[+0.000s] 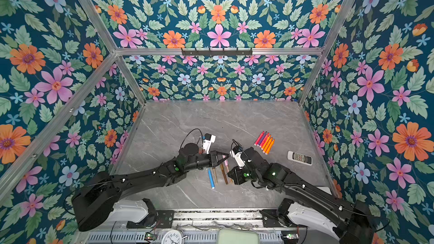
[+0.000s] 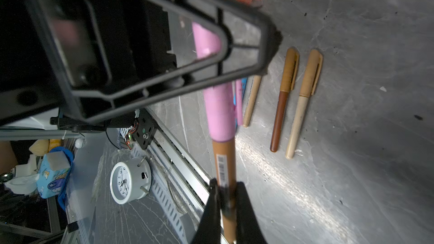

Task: Remove pen caps from pens
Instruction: Open the pen cap on the pen, then place the pen cap at the middle-left of the table, then place the pen at the middle-right of the table.

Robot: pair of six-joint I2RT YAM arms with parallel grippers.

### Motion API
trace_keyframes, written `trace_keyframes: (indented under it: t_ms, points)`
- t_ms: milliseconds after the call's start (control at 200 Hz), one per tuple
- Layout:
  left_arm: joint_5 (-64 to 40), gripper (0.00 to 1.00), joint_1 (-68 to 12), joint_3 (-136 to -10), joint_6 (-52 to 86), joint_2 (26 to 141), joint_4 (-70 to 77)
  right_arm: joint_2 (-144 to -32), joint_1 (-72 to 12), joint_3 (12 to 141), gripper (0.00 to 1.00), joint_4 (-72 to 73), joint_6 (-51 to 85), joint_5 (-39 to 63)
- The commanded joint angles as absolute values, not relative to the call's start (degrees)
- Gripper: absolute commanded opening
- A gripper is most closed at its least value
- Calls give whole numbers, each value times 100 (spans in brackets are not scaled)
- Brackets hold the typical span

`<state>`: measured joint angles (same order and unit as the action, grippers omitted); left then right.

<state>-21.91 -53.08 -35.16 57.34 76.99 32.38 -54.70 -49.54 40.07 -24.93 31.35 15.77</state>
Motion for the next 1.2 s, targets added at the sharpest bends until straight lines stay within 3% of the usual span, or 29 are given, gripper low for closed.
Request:
trace_keyframes:
  t_ms: [0,115,235,295,355,565,725,895,985,1085,1195]
  points:
    - [-2153,0,-5322,-3507,5731,7682,3384,-5531,-4957,4034,0,-2328,3217,1444]
    - [-2213,0,-5326,-3502,5792,7654,3434,-5580,-4957,4025,24,-2272,3217,1419]
    - [-2319,0,-5326,-3455,5930,7664,3646,-5624,-4957,4025,29,-2178,3225,1413]
    - [-2344,0,-5332,-3419,6006,7663,3770,-5668,-4957,4038,25,-2137,3217,1441]
    - [-2355,0,-5326,-3401,6030,7663,3849,-5695,-4952,4030,0,-2084,3217,1536]
    - [-2022,0,-4747,-3828,5398,7430,2730,-5730,-4996,3782,0,-1969,3281,1821]
    - [-2702,0,-3430,-4257,5614,7482,2993,-5774,-5090,3345,0,-1547,3642,1959]
    - [-3132,0,-2927,-4604,5634,7625,2961,-5706,-5113,3224,0,-1570,3740,1828]
    - [-2862,0,-2773,-4843,4930,7564,1676,-5583,-5023,3396,0,-2226,3789,1242]
    - [-1401,0,-2696,-5181,3802,7443,-606,-5335,-4222,3542,0,-3149,3924,853]
    - [-327,0,-2615,-4924,3295,7205,-1607,-4821,-2549,3457,0,-3722,3776,1172]
